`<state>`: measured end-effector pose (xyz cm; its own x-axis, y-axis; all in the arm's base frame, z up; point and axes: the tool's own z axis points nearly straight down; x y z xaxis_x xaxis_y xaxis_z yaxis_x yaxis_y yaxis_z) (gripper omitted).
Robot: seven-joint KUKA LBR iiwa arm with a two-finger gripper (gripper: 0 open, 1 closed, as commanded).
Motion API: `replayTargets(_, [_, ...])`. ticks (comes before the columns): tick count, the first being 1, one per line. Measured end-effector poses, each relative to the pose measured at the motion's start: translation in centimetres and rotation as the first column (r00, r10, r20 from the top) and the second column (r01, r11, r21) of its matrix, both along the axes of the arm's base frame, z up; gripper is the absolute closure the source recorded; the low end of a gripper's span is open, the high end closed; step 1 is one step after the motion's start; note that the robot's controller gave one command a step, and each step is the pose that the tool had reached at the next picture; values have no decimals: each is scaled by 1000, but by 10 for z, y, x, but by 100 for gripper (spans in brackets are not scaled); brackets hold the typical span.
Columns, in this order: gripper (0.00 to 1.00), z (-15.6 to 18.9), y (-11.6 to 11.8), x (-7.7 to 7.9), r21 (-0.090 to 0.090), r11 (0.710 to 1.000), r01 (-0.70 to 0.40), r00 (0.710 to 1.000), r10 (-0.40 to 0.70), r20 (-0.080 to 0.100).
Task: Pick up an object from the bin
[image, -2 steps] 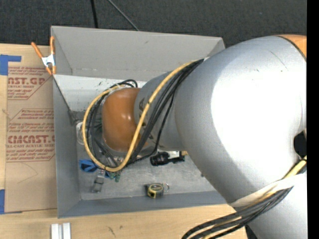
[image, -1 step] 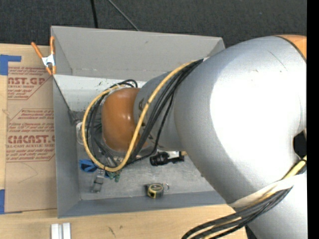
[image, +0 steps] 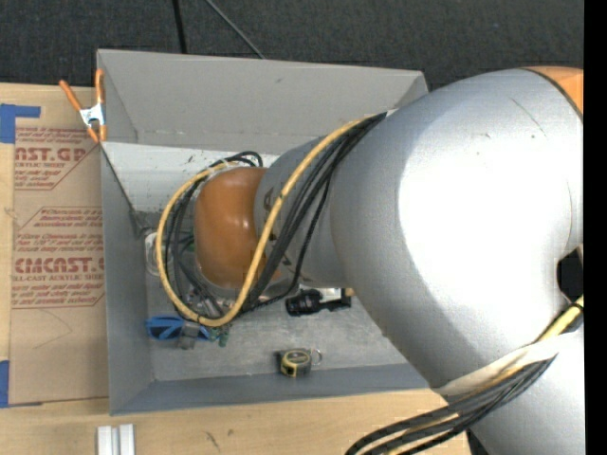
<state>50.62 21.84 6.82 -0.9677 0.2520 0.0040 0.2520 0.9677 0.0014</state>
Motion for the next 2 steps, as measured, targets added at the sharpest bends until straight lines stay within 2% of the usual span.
replayTargets(2, [100, 73, 2, 1, 0, 1000, -1, 1000, 1, 6])
